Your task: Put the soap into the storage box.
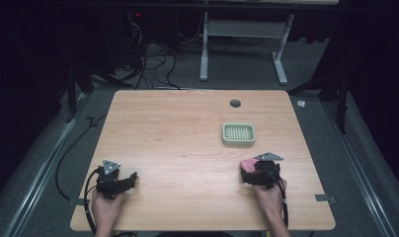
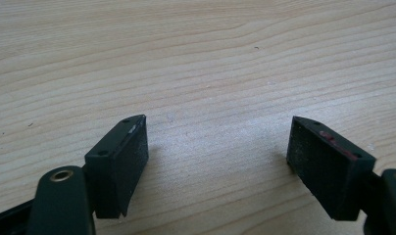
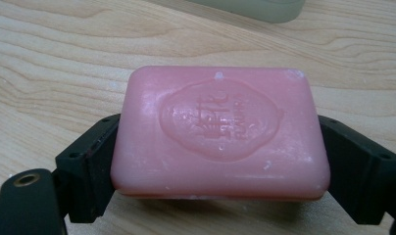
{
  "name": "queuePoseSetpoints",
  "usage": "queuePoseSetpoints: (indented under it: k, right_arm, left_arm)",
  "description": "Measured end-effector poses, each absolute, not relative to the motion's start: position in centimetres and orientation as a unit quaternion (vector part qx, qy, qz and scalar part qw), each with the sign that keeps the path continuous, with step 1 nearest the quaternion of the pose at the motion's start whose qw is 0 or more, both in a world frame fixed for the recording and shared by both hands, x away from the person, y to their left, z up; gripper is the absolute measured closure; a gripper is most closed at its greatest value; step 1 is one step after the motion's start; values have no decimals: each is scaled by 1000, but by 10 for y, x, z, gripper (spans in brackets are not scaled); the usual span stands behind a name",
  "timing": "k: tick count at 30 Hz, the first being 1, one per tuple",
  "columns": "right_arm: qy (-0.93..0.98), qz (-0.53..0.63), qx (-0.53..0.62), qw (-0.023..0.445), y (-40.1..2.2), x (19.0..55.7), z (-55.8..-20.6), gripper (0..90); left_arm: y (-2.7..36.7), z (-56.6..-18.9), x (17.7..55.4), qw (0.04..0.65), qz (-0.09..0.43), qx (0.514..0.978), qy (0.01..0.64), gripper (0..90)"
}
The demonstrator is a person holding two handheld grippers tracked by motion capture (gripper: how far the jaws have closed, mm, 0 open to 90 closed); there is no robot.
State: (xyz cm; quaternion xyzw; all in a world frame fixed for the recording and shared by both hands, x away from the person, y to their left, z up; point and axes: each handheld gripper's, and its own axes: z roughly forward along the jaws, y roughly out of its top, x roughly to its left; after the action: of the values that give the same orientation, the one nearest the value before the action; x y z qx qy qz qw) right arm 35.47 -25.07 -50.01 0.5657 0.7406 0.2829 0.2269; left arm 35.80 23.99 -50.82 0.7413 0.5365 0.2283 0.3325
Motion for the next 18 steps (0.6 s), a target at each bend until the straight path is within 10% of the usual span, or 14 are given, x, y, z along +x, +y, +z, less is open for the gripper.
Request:
queuePoseSetpoints:
  k: [18]
  right_arm:
    - [742, 283, 565, 225, -248, 354, -498, 136]
  left_arm:
    - [240, -508, 358, 333, 229, 740, 537, 239]
